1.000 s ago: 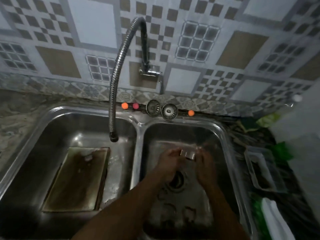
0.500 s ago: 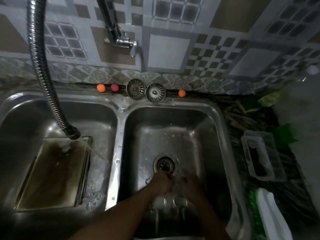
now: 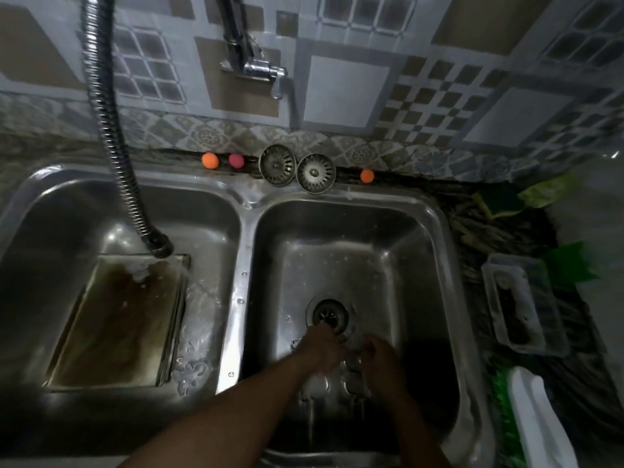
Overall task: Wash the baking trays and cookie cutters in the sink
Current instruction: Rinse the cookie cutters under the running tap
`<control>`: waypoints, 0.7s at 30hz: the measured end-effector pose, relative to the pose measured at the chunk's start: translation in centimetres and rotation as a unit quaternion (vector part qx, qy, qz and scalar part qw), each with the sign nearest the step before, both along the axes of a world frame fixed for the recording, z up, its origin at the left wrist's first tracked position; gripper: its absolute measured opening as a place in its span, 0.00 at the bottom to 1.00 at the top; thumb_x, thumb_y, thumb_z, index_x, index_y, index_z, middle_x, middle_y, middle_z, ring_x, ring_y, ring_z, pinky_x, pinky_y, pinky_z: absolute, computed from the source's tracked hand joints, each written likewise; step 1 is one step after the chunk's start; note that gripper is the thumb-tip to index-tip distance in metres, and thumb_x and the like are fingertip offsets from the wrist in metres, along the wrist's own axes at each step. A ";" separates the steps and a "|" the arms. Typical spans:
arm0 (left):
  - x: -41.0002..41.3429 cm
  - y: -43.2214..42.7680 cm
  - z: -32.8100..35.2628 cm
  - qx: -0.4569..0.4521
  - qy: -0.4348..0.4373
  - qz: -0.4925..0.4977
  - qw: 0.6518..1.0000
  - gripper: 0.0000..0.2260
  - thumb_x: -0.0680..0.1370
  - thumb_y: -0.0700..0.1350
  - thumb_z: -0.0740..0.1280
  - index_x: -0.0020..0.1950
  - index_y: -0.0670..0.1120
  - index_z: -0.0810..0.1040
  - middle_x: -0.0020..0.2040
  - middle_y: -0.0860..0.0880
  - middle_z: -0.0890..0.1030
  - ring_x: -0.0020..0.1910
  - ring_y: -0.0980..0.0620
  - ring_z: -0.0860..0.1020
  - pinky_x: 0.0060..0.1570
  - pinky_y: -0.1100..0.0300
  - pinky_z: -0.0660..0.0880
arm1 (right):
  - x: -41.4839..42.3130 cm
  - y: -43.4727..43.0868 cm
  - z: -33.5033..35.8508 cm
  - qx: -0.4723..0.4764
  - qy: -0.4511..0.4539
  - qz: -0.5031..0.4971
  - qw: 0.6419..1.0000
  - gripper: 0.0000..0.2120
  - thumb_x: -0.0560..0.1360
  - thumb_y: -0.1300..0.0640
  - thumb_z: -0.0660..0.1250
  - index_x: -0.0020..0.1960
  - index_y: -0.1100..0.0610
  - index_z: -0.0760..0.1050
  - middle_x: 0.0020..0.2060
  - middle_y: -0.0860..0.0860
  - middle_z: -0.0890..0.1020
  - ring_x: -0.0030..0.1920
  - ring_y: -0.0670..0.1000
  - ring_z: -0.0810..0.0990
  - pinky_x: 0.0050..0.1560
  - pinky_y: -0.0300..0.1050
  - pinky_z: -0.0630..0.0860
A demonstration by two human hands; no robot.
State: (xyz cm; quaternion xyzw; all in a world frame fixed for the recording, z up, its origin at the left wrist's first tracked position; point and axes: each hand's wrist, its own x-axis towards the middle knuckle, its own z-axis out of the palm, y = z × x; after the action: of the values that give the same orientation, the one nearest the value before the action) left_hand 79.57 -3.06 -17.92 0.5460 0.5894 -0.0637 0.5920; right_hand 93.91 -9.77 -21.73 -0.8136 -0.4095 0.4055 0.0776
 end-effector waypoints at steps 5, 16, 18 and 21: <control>-4.3 2.8 4.7 0.122 -0.085 0.079 0.986 0.15 0.74 0.50 0.69 0.55 0.42 0.83 0.53 0.43 0.84 0.52 0.46 0.82 0.50 0.59 0.76 | -3.7 4.1 4.1 0.136 0.019 0.022 0.990 0.15 0.79 0.58 0.64 0.64 0.60 0.76 0.62 0.58 0.79 0.61 0.57 0.76 0.57 0.35 0.65; -22.8 1.9 6.3 0.198 0.063 0.303 0.930 0.12 0.75 0.49 0.66 0.39 0.41 0.80 0.35 0.41 0.82 0.37 0.41 0.83 0.39 0.46 0.82 | -25.0 13.7 11.2 0.135 0.434 -0.105 0.884 0.08 0.80 0.62 0.61 0.53 0.65 0.77 0.38 0.58 0.79 0.38 0.54 0.80 0.36 0.42 0.79; -24.1 0.1 4.2 0.156 0.117 0.200 0.960 0.13 0.75 0.50 0.66 0.40 0.40 0.81 0.37 0.41 0.82 0.41 0.41 0.83 0.44 0.50 0.81 | -26.9 13.7 10.5 0.052 0.470 -0.145 0.869 0.09 0.80 0.61 0.60 0.49 0.65 0.77 0.38 0.59 0.79 0.37 0.53 0.80 0.40 0.46 0.80; -24.3 -2.6 1.2 0.071 0.182 0.028 0.980 0.18 0.78 0.52 0.64 0.58 0.39 0.80 0.57 0.39 0.81 0.58 0.42 0.79 0.55 0.54 0.74 | -28.5 12.7 8.1 -0.041 0.312 0.056 0.948 0.09 0.78 0.63 0.61 0.40 0.59 0.74 0.42 0.59 0.78 0.39 0.55 0.80 0.50 0.52 0.79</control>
State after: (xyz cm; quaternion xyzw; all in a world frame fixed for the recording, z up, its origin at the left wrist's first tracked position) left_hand 55.27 -5.66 -16.71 0.5493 0.7052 -0.1037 0.4362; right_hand 65.41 2.95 -13.58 -0.6245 -0.3928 0.6593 0.1451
